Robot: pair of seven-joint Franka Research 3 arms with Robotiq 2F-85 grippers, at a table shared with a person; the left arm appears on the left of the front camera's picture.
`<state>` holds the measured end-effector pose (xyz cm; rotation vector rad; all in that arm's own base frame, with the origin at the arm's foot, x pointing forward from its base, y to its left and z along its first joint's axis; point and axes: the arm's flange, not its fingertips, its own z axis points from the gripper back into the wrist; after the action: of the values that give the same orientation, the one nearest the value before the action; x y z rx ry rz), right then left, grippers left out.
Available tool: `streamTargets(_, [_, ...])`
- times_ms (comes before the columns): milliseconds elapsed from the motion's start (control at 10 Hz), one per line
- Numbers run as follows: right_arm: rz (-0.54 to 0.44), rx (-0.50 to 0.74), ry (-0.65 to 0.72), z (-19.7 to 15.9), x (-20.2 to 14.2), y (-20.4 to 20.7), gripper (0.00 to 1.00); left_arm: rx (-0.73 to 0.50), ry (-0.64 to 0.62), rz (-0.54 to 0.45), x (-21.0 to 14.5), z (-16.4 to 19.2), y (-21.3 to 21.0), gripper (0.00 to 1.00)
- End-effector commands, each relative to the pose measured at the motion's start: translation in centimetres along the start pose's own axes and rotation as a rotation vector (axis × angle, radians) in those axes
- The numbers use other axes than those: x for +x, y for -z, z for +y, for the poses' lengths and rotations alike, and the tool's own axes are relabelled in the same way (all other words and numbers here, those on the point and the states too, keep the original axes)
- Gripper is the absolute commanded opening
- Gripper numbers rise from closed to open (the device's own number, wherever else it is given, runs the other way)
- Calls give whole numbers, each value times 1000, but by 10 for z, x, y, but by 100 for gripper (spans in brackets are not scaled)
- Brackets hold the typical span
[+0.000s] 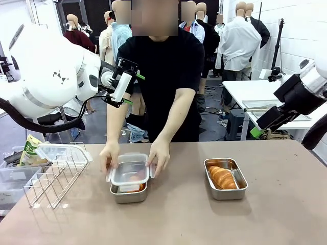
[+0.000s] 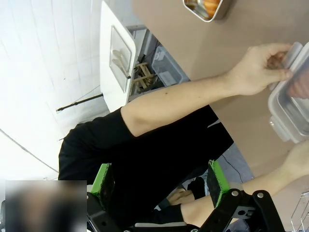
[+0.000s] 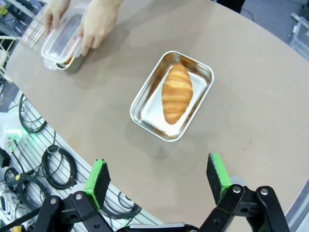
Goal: Place the bread in airtight containers.
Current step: Pick up one Airtight Container lid and hand it to the human.
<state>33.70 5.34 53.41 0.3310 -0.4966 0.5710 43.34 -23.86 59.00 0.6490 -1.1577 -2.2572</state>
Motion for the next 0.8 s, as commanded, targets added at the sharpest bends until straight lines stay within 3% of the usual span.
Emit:
streamTargets(0, [-3, 14, 5, 0, 0, 1, 100, -69, 15, -16, -3, -17, -13, 100])
streamTargets(200, [-3, 14, 5, 0, 0, 1, 100, -188, -70, 19, -17, -58, -45, 100])
streamTargets(300, [-3, 14, 5, 0, 0, 1, 100, -233, -128, -11, -30, -78, -63, 100])
streamTargets(600, [-3, 14, 5, 0, 0, 1, 100, -369, -122, 49, -97, -88, -110, 100])
streamTargets(700, [-3, 14, 5, 0, 0, 1, 100, -466, -195, 59, -117, -95, -119, 100])
